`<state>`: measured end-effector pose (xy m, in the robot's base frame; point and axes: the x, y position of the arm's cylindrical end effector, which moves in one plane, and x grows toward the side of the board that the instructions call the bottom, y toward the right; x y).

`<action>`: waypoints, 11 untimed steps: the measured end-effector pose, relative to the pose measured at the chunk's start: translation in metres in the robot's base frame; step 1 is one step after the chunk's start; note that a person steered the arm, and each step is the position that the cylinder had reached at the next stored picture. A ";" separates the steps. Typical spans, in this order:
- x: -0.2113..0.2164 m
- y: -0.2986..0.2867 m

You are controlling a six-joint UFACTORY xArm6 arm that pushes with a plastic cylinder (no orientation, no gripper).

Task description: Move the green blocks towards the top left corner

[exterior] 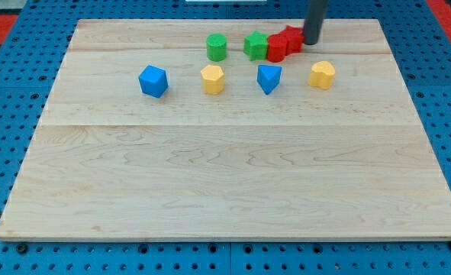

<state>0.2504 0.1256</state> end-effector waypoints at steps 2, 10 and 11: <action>0.001 -0.028; 0.004 -0.172; 0.007 -0.243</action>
